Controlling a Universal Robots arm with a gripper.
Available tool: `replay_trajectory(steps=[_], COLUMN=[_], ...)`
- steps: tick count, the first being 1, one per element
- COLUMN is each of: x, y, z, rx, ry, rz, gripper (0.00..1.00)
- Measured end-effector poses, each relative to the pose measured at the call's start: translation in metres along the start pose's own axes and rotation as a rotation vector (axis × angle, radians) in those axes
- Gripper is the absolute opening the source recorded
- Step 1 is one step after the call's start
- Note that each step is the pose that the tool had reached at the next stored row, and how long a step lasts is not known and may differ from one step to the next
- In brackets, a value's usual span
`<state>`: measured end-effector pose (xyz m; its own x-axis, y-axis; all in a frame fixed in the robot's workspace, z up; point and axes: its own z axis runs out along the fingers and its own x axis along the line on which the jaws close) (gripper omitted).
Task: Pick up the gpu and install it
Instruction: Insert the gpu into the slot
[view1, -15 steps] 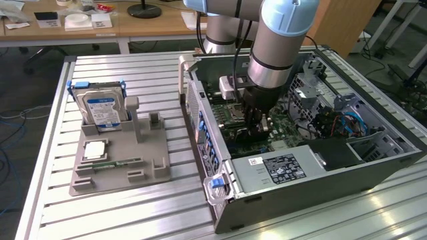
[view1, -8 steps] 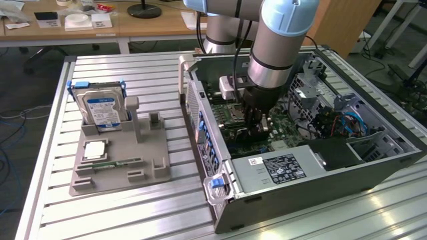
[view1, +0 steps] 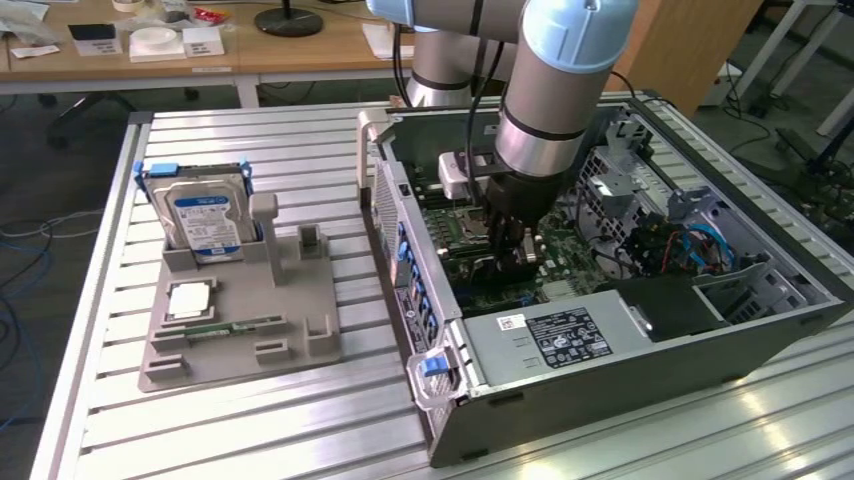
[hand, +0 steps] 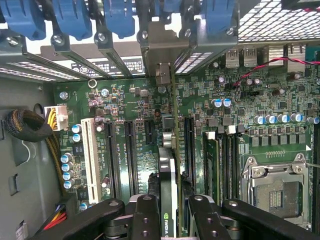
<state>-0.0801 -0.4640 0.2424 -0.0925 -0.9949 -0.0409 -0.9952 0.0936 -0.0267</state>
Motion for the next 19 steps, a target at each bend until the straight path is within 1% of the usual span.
replay_trajectory(steps=[19], x=[0.0000], y=[0.0003], z=[0.0015], rx=[0.0011], ry=[-0.0004], rz=[0.000], gripper=[0.27])
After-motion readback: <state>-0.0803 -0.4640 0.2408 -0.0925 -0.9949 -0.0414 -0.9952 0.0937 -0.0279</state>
